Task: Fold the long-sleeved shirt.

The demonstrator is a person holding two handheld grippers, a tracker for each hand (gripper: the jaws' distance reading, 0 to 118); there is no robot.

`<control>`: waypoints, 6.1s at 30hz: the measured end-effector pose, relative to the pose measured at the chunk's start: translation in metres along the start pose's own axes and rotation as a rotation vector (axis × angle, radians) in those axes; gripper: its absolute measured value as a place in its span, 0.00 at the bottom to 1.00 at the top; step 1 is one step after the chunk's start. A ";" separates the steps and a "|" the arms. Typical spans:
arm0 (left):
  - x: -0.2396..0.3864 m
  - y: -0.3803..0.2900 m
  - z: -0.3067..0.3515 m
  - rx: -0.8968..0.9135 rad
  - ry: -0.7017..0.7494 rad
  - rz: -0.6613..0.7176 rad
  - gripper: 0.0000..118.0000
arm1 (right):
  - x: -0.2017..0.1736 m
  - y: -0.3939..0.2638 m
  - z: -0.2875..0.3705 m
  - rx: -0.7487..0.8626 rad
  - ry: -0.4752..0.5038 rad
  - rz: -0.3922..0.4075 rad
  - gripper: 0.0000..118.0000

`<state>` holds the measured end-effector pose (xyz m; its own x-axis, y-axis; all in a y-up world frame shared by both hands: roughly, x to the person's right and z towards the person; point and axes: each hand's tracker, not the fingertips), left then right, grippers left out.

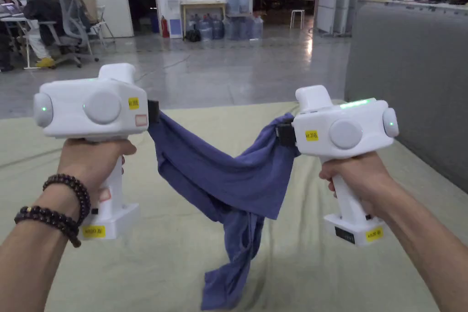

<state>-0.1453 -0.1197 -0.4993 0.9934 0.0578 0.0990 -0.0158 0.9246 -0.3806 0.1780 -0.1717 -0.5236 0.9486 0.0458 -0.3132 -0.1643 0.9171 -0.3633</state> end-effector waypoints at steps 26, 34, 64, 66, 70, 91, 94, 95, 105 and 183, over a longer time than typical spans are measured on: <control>-0.009 -0.072 -0.100 -0.242 -0.011 0.069 0.00 | 0.023 -0.043 -0.115 -0.257 -0.091 -0.107 0.13; -0.008 -0.132 -0.065 -0.231 -0.041 -0.021 0.00 | 0.001 -0.127 -0.062 -0.181 -0.110 -0.142 0.13; -0.058 -0.318 0.041 -0.403 -0.059 -0.005 0.00 | -0.033 -0.274 0.121 -0.287 -0.161 -0.355 0.00; -0.053 -0.308 0.050 -0.383 -0.058 0.017 0.00 | -0.038 -0.272 0.123 -0.279 -0.172 -0.358 0.00; -0.048 -0.312 0.039 -0.446 0.062 0.039 0.98 | -0.038 -0.271 0.123 -0.286 -0.149 -0.371 0.00; -0.042 -0.327 -0.005 -0.634 -0.083 0.015 0.03 | 0.025 -0.217 -0.050 -0.565 -0.081 -0.272 0.64; -0.053 -0.327 -0.002 -0.599 -0.088 0.011 0.03 | 0.028 -0.225 -0.090 -0.674 -0.055 -0.252 0.64; -0.057 -0.325 -0.002 -0.589 -0.087 0.010 0.03 | 0.026 -0.228 -0.100 -0.710 -0.050 -0.235 0.64; -0.074 -0.319 -0.018 -0.579 -0.079 0.028 0.03 | -0.006 -0.250 -0.112 -0.845 0.035 -0.179 0.07; -0.097 -0.320 0.049 -0.513 -0.097 0.186 0.99 | 0.002 -0.238 0.071 -0.435 0.079 -0.174 0.90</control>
<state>-0.2419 -0.4029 -0.3424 0.9636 0.2598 0.0625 -0.1086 0.5945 -0.7967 0.2384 -0.3618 -0.3757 0.9514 -0.1395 -0.2745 -0.1187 0.6563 -0.7451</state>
